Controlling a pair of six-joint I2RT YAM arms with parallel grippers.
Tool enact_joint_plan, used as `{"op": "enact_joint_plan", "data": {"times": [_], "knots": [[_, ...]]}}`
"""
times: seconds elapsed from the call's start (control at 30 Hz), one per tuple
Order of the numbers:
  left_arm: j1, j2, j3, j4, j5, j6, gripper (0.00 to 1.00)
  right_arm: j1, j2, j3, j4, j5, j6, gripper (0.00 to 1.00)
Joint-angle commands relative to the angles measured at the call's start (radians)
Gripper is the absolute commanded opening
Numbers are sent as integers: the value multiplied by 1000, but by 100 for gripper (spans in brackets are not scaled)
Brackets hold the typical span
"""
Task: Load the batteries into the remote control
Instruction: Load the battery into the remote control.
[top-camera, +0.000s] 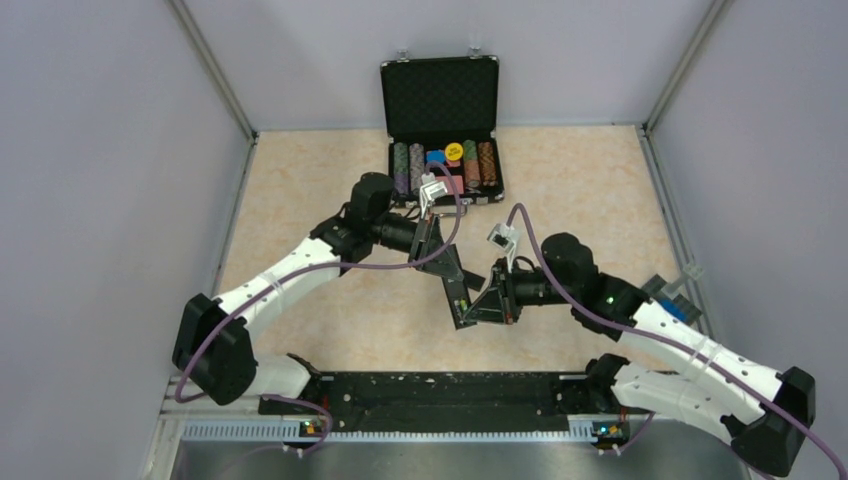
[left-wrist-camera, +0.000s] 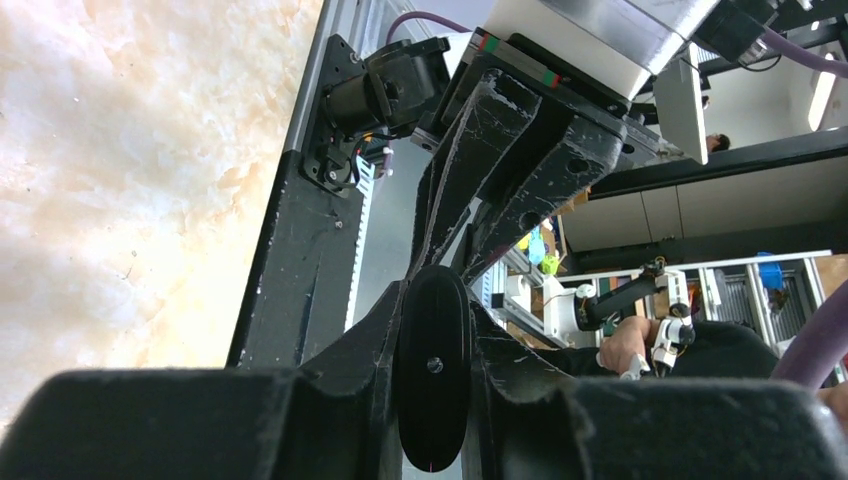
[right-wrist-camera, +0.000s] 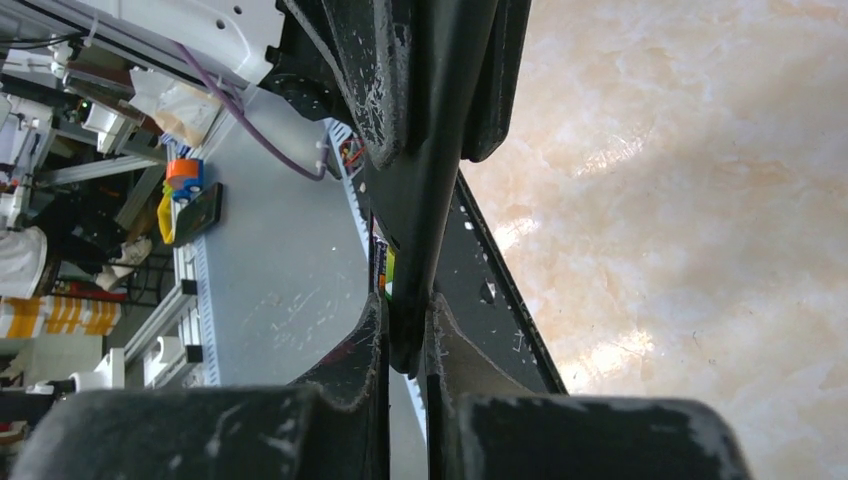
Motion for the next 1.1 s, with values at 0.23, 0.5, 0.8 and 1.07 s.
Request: {"op": "enact_joint_plan", "data": {"times": [0.23,0.5,0.8,1.07], "knots": [[4,-25,9,59,10,-55,0,-4,-14,4,15,85,3,45],[40,-21,2,51,-16,-72,0,-7,-66,15,-5,186,48,61],[54,-23,-19,74,-42,-133,0,-7,-4,83,38,183,92,63],[136,-58,-86,28,-86,-147,0,-10,14,95,-10,348,127,64]]}}
